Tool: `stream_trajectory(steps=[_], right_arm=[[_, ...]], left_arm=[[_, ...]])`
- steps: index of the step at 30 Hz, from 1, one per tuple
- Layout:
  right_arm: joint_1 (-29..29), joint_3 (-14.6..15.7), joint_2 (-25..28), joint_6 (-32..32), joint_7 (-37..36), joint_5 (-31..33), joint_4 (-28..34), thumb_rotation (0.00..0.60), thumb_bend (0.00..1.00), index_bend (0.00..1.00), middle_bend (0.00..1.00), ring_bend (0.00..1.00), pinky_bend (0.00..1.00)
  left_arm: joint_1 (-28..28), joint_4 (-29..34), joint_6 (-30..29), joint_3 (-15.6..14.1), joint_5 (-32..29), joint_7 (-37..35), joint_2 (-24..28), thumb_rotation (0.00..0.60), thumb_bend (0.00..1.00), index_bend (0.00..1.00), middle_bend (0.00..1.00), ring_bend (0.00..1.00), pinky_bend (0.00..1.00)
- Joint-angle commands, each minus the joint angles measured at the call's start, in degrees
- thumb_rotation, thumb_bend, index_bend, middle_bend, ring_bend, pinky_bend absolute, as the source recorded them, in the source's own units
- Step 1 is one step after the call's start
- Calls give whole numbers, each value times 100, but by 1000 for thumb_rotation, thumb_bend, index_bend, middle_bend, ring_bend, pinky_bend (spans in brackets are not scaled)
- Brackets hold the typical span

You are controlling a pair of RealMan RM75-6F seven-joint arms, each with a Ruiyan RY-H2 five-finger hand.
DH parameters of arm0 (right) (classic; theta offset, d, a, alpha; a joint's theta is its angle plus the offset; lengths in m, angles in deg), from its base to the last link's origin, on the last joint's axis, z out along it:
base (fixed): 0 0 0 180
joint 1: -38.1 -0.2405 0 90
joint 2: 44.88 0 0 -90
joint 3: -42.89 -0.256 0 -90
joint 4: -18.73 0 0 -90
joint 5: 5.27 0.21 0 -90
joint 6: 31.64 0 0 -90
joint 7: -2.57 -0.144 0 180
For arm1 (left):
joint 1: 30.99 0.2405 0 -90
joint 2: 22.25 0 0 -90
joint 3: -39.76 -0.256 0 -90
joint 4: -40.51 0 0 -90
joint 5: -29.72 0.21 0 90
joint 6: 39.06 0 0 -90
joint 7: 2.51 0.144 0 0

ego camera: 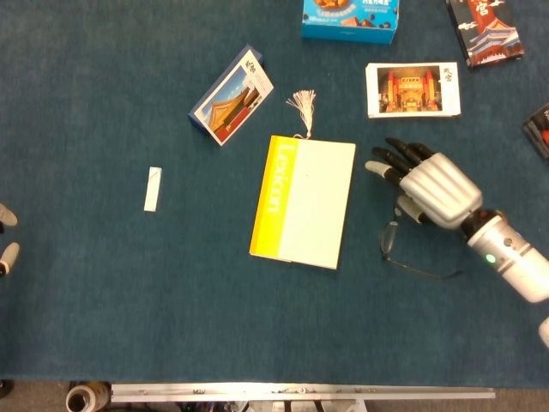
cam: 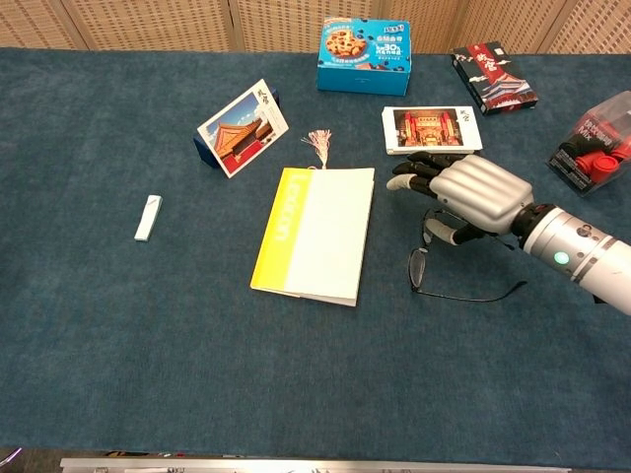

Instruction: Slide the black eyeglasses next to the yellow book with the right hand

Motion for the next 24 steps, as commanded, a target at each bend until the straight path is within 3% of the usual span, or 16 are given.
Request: stream_trajectory(steps=[1, 9, 24], right_arm=[[-103, -48, -93, 62, -115, -71, -95, 600, 411, 190, 127, 49, 211], [-360, -265, -83, 391, -174, -235, 17, 600, 411, 190, 127, 49, 211], [-266, -425, 606, 758, 250, -67, 833, 600, 410, 190, 127, 49, 211]], left_arm=[[3, -14, 16, -11, -4, -11, -10, 600, 280, 450, 519, 462, 560], [11, -45, 23, -16, -6, -55, -31, 600, 280, 450, 519, 462, 560], [-83, 44, 34, 38, 85, 61, 3, 600, 280, 450, 519, 462, 560]])
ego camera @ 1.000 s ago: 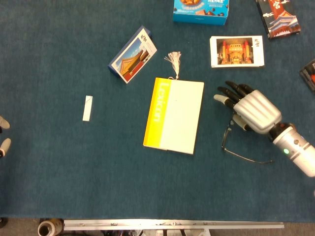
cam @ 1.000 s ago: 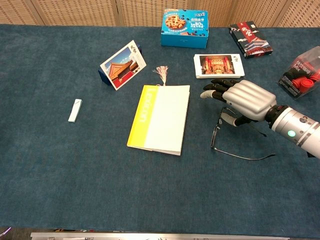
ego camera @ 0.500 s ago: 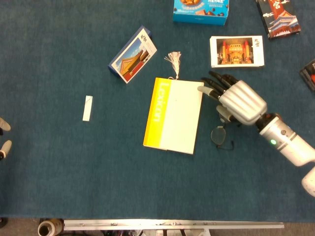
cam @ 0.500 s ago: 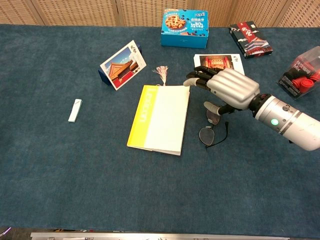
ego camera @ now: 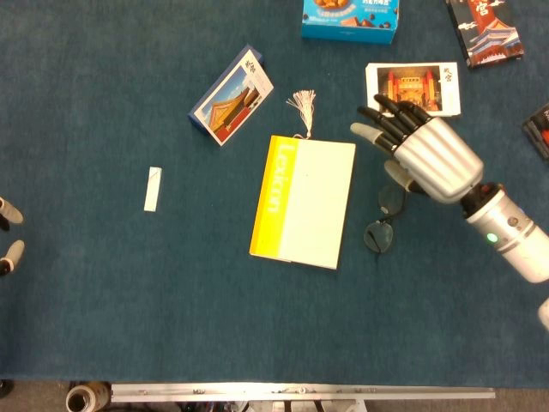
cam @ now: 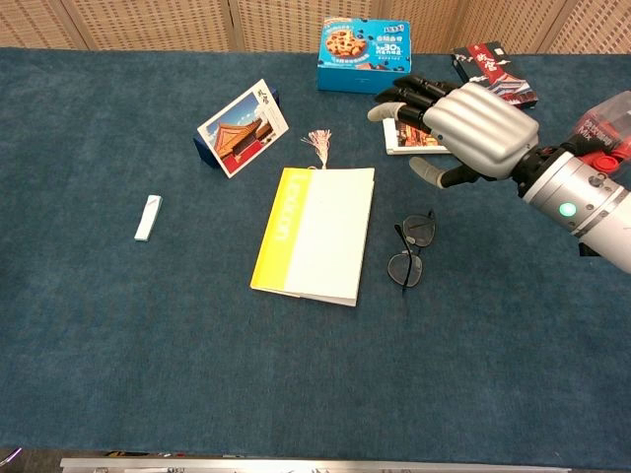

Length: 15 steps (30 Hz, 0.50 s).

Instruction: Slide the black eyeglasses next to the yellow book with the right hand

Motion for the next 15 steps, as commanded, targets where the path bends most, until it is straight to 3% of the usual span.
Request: stream_trajectory(steps=[1, 15], right_arm=[[42, 21, 99, 32, 46, 27, 118, 600, 410, 190, 128, 49, 211], [102, 299, -148, 125, -203, -186, -126, 600, 393, 190, 139, 49, 211]], left_arm=[[-17, 23, 6, 10, 8, 27, 3, 600, 280, 450, 519, 462, 560], [-23, 83, -7, 3, 10, 83, 32, 600, 280, 450, 519, 462, 560]])
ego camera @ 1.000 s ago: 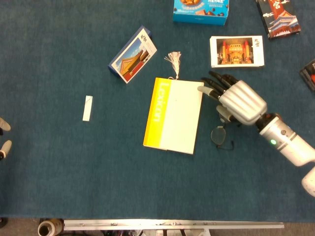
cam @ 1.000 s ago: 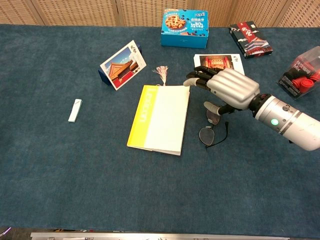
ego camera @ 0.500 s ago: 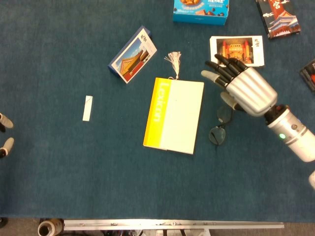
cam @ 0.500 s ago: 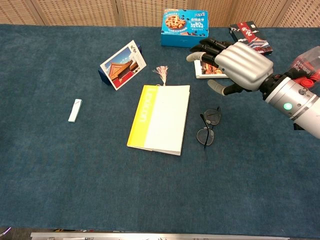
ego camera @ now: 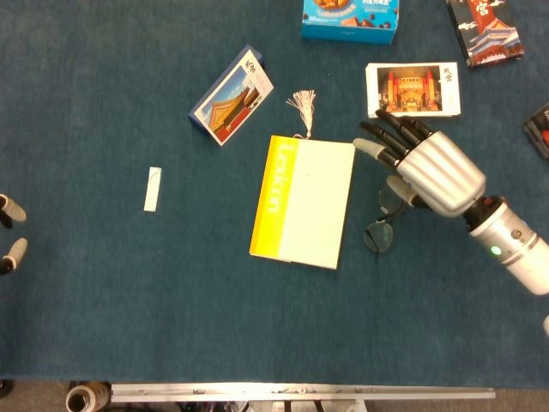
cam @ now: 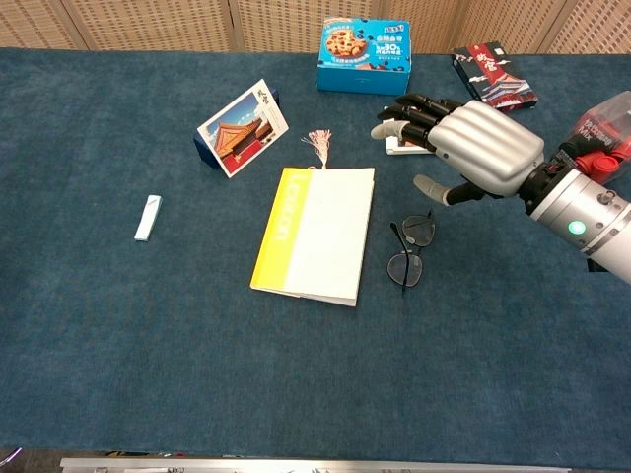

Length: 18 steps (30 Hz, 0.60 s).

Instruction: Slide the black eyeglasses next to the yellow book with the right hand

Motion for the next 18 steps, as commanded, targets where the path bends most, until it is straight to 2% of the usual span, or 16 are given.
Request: stream_trajectory(steps=[1, 18], right_arm=[[-19, 42, -105, -8, -94, -42, -112, 600, 392, 190, 139, 49, 211], [-46, 277, -347, -186, -251, -119, -324, 600, 389, 190, 139, 49, 211]], left_arm=[[2, -5, -2, -1, -3, -7, 1, 600, 280, 450, 519, 462, 560], [-7, 1, -16, 0, 10, -4, 20, 600, 280, 452, 519, 463, 560]])
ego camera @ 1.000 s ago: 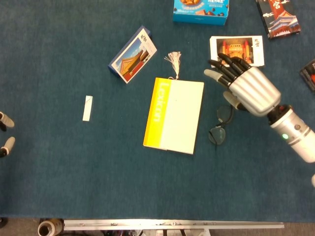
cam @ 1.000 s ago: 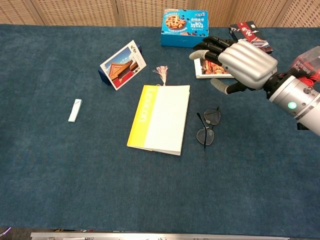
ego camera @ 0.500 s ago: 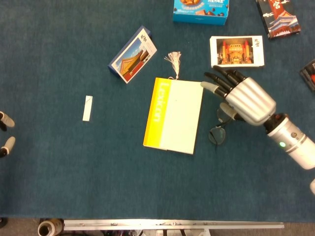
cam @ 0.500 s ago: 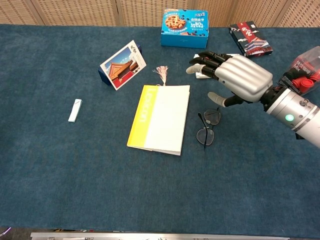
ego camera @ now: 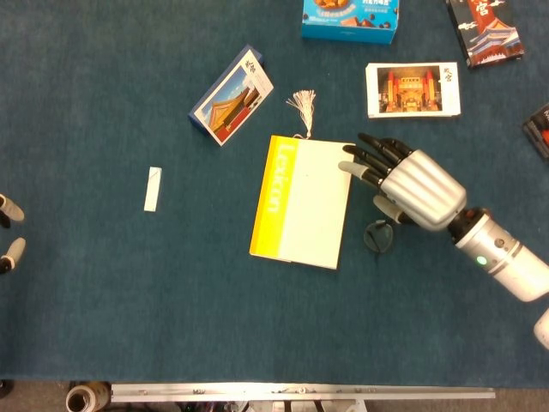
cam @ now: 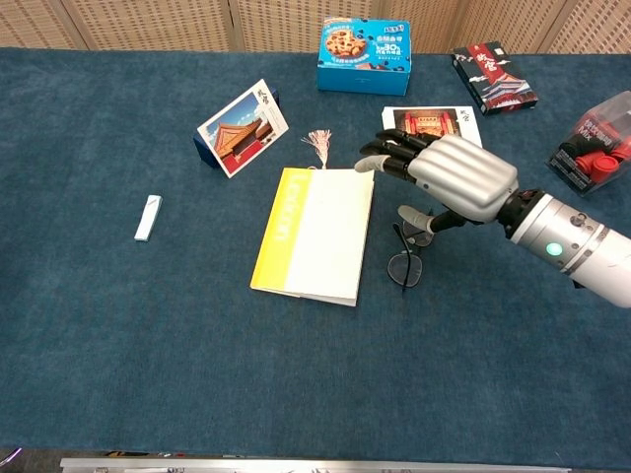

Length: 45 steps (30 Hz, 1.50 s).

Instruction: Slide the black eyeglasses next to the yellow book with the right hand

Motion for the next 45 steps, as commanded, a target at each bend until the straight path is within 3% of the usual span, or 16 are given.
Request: stream_trajectory(steps=[1, 23, 45], right_arm=[[12, 36, -19, -35, -13, 4, -20, 600, 389, 190, 139, 49, 211], [163, 302, -306, -136, -225, -8, -463, 600, 390, 190, 139, 49, 211], [233, 354, -524, -181, -409, 22, -906, 600, 389, 190, 139, 49, 211]], left_arm=[[-8, 5, 2, 4, 4, 3, 1, 600, 280, 452, 519, 463, 560], [2, 0, 4, -13, -11, -15, 3, 600, 280, 457, 519, 463, 560], [32, -58, 20, -34, -51, -63, -20, 600, 279, 458, 519, 463, 560]])
